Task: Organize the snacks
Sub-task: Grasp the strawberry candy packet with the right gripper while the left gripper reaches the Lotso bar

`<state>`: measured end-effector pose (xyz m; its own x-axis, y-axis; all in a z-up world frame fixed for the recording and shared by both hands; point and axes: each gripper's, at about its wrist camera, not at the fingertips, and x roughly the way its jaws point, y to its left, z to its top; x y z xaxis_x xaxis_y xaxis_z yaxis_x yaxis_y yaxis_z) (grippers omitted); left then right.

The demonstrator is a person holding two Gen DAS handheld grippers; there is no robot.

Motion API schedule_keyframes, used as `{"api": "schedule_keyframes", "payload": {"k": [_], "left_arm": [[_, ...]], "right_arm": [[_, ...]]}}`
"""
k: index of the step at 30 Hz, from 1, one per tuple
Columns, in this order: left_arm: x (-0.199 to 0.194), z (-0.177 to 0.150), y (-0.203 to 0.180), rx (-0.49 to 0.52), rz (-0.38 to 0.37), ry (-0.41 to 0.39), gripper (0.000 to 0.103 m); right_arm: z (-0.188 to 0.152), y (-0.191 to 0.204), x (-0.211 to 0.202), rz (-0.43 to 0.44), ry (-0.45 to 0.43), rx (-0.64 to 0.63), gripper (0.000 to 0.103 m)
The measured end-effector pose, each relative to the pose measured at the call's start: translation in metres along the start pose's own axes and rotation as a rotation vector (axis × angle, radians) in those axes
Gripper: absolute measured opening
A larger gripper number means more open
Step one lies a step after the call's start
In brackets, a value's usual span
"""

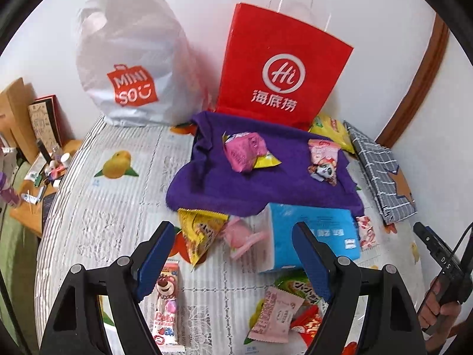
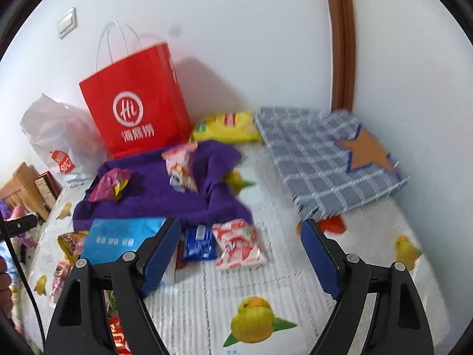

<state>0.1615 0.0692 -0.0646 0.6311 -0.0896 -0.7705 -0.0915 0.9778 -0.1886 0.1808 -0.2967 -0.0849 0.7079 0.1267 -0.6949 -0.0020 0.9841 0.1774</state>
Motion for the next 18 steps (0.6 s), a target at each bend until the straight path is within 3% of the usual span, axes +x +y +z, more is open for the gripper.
{"api": "schedule_keyframes", "payload": {"k": [2,18], "left_arm": [[0.005,-0.002,0.001,0.005,0.011,0.006,0.08],[0.045,0.001,0.022,-0.062,0.077,0.068,0.08]], "right_arm": [[-0.004,0.0,0.013,0.004,0.03,-0.023,0.063],[-0.017,-0.002,0.117,0.045,0.187,-0.061,0.063]]}}
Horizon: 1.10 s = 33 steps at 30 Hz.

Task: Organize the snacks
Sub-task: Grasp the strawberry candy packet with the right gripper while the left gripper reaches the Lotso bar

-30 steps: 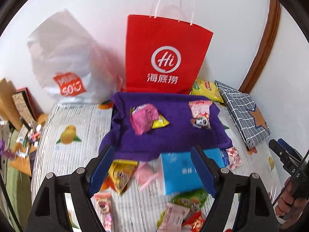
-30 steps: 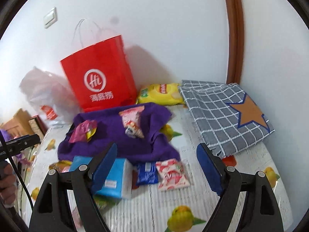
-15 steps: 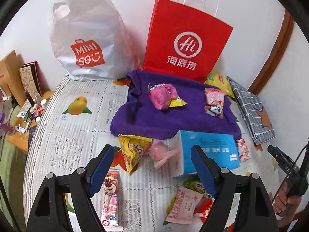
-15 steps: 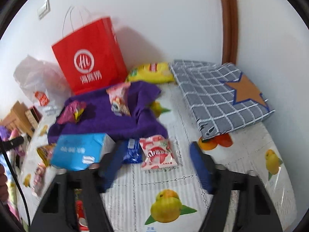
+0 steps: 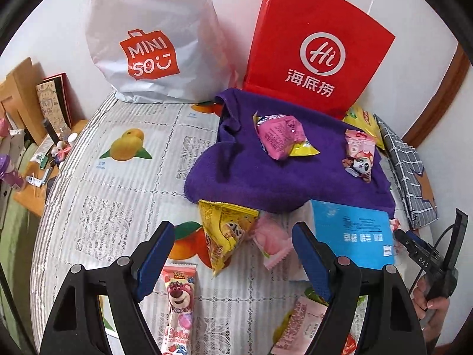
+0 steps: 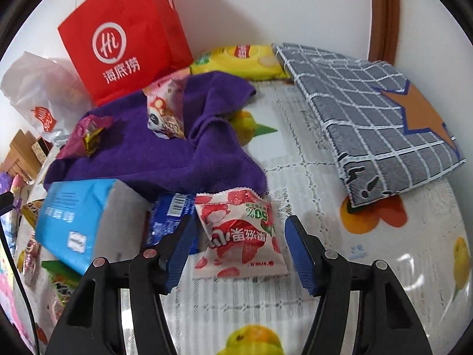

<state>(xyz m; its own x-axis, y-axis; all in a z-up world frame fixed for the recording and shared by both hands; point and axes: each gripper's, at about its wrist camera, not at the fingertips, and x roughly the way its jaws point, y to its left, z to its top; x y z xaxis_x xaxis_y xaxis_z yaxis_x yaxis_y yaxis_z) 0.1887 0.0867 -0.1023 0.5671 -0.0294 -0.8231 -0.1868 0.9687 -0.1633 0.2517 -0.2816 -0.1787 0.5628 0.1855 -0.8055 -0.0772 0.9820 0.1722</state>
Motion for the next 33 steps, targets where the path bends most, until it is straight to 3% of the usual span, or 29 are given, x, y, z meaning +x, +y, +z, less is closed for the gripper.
{"api": "schedule_keyframes", "payload": {"k": [6,8,15,29,33], "left_arm": [[0.005,0.003,0.007,-0.019,0.008,0.011,0.08],[0.004,0.004,0.011,-0.018,0.015,0.011,0.08],[-0.004,-0.006,0.034,-0.039,0.044,0.01,0.08],[0.015,-0.073,0.046,0.014,0.072,0.109,0.079],[0.025,-0.087,0.041,0.037,0.042,0.131,0.075]], "right_arm": [[-0.003,0.005,0.016,-0.024,0.019,-0.027,0.063],[-0.003,0.007,0.016,-0.039,0.014,-0.05,0.054],[-0.011,0.008,-0.003,-0.03,-0.008,-0.047,0.052],[-0.041,0.028,-0.05,-0.019,-0.053,-0.043,0.052],[-0.051,0.031,-0.054,-0.019,-0.044,-0.049,0.052]]}}
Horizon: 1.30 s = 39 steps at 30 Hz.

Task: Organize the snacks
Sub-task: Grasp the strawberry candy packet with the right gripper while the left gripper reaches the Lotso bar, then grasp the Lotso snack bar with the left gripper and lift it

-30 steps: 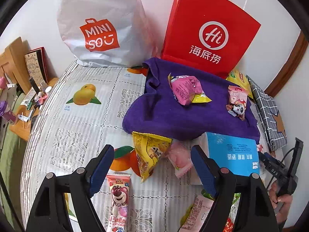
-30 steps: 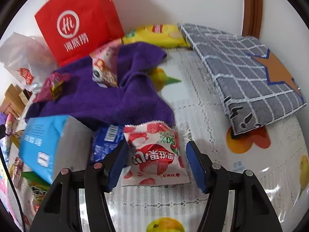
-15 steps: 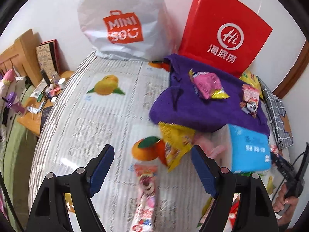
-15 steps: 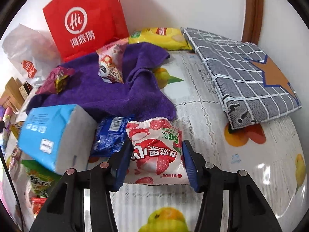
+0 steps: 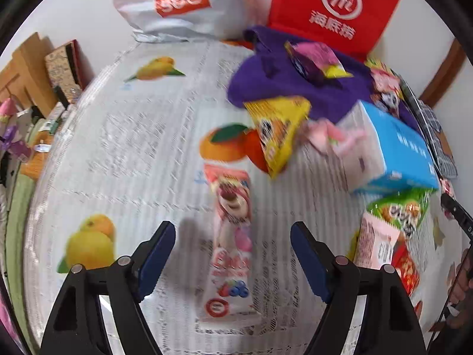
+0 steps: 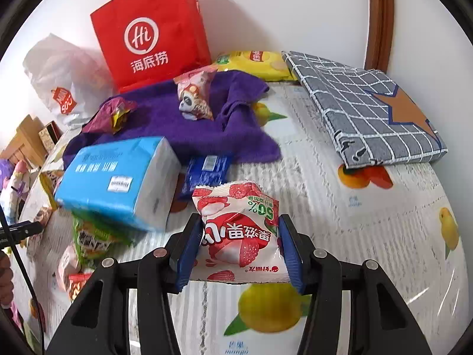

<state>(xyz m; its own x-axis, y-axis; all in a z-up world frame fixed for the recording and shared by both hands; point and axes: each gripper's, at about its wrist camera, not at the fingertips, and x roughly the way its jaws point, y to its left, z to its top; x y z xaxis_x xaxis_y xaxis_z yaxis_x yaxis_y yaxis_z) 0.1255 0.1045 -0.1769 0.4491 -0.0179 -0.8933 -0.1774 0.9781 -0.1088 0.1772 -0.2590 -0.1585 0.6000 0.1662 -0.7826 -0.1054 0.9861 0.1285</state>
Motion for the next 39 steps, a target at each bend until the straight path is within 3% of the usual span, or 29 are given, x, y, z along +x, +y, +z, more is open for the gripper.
{"api": "schedule_keyframes", "payload": {"k": [3,5,8,11,15,22,39], "left_arm": [[0.001,-0.006,-0.003,0.012,0.019,-0.022,0.061],[0.0,-0.009,-0.006,0.03,0.027,-0.043,0.043],[0.0,-0.014,-0.012,0.05,0.003,-0.08,0.028],[0.0,-0.017,-0.019,0.076,0.004,-0.116,0.025],[0.0,-0.024,-0.031,0.139,0.06,-0.169,0.026],[-0.002,-0.03,-0.023,0.105,0.022,-0.229,0.026],[-0.002,-0.03,-0.02,0.09,-0.017,-0.233,0.028]], "right_arm": [[-0.007,0.001,-0.002,0.003,0.01,0.002,0.052],[-0.012,0.003,-0.003,0.003,0.007,0.003,0.052],[-0.02,0.006,-0.001,0.017,0.007,0.007,0.052],[-0.025,0.01,0.003,0.017,0.003,-0.01,0.052],[-0.031,0.013,0.012,0.013,-0.004,-0.021,0.052],[-0.035,0.013,0.017,0.022,-0.029,-0.016,0.052],[-0.034,0.013,0.019,0.036,-0.025,-0.008,0.054]]}}
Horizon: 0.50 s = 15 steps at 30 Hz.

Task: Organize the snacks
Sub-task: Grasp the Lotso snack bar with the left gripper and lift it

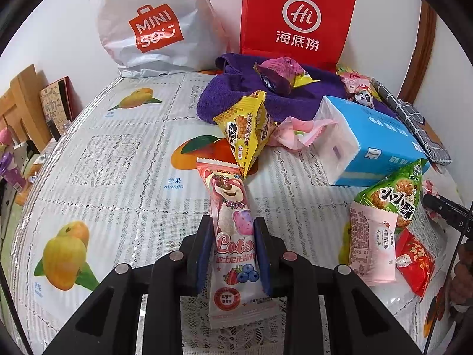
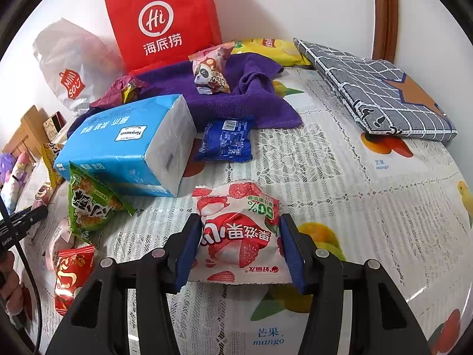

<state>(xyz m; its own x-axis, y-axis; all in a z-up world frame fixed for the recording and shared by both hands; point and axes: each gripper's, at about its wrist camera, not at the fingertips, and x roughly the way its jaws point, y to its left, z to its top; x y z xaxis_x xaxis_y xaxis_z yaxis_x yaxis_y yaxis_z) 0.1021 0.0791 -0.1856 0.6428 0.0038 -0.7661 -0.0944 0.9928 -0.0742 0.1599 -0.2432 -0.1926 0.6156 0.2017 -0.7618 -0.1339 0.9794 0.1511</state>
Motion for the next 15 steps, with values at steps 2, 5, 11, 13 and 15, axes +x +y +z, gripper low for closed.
{"api": "schedule_keyframes", "payload": {"k": [2,5,11,13,15], "left_arm": [[0.0001,-0.0002,0.0001,0.0,-0.012,0.001,0.031],[0.0006,-0.0005,-0.0023,0.015,0.002,0.003,0.031],[0.0003,0.0001,-0.002,0.01,0.016,0.002,0.024],[-0.0008,0.0001,0.0007,-0.005,0.01,-0.002,0.024],[-0.0013,0.0005,0.0035,-0.014,-0.001,-0.002,0.022]], "right_arm": [[-0.0003,0.0,-0.0001,0.003,0.001,-0.002,0.055],[-0.0003,0.0029,0.0007,-0.008,0.006,-0.024,0.056],[-0.0005,0.0032,0.0009,-0.013,0.008,-0.035,0.057],[-0.0005,0.0033,0.0006,-0.015,0.007,-0.036,0.057],[-0.0003,0.0025,0.0001,-0.016,0.005,-0.032,0.055]]}}
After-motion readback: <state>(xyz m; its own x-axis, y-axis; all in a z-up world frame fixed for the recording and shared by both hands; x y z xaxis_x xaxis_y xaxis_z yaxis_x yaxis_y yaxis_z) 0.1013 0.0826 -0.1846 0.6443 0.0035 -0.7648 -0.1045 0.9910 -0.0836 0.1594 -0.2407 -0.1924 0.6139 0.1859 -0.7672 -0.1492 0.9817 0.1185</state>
